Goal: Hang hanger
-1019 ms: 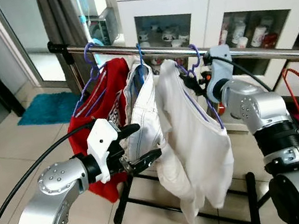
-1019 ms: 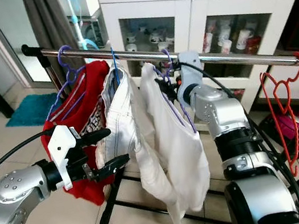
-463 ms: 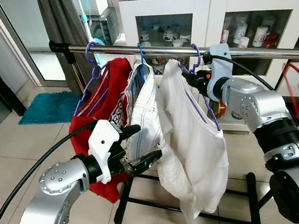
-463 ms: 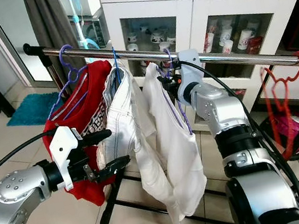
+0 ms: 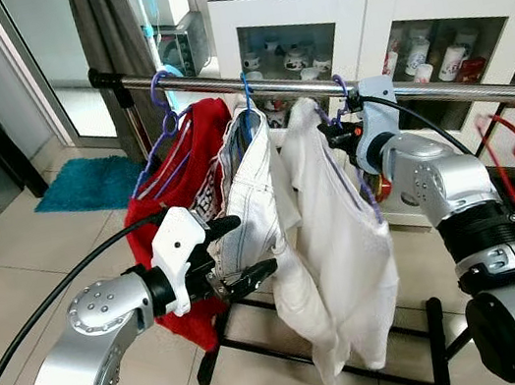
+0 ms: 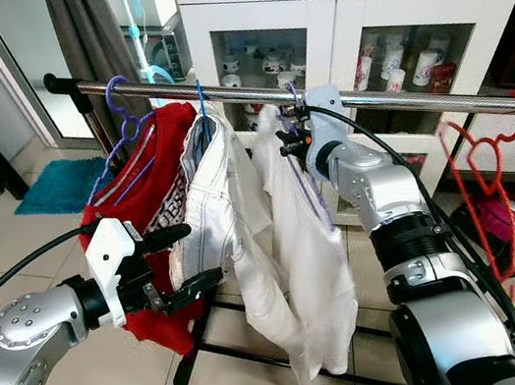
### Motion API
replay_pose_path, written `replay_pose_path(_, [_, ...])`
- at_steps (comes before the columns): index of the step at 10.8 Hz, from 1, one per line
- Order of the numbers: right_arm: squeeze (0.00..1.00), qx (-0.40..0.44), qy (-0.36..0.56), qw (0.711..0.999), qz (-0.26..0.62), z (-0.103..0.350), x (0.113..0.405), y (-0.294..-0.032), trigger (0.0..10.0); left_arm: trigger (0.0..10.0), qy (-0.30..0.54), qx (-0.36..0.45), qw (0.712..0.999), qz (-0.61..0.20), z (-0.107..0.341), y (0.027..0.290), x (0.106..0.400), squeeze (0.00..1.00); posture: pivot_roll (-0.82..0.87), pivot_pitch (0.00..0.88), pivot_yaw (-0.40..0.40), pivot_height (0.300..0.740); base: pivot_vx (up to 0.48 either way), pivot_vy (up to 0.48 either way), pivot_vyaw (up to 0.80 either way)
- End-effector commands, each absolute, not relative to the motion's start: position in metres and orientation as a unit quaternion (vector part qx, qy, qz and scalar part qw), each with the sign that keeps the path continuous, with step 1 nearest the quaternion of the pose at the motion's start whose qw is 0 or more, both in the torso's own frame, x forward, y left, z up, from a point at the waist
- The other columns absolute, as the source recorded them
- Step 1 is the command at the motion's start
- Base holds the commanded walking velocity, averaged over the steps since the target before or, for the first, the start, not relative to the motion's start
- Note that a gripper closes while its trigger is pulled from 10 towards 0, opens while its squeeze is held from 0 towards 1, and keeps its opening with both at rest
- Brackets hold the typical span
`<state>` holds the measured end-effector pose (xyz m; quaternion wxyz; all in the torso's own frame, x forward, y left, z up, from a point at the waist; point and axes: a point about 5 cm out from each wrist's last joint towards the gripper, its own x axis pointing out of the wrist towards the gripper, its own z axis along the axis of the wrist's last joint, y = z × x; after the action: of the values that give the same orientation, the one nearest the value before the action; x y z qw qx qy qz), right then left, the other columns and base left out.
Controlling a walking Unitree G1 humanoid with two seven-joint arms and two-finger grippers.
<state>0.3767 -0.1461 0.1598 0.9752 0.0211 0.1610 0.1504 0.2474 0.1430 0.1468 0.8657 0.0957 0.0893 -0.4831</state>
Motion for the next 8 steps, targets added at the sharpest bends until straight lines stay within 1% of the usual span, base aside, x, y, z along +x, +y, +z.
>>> replay_pose_path(1, [0.0,0.017,0.166,0.975,0.146,0.1602,0.3779,-0.15,0.0,10.0,0.092,0.107,0.865,-0.481,0.1459,0.1426,0.2498,0.25,-0.1,0.0,-0.002,0.74,0.0,0.0,0.0])
replay_pose_path(6, [0.0,0.026,0.147,0.978,0.146,0.1635,0.3741,-0.1485,0.0,10.0,0.088,0.108,0.871,-0.471,0.1444,0.1441,0.2514,0.2,-0.1,0.0,-0.008,0.74,0.0,0.0,0.0])
replay_pose_path(8, [0.0,0.012,0.129,0.981,0.145,0.167,0.3706,-0.1482,0.0,10.0,0.083,0.111,0.876,-0.462,0.1448,0.1429,0.2535,0.2,-0.09,0.0,-0.007,0.74,0.0,0.0,0.0])
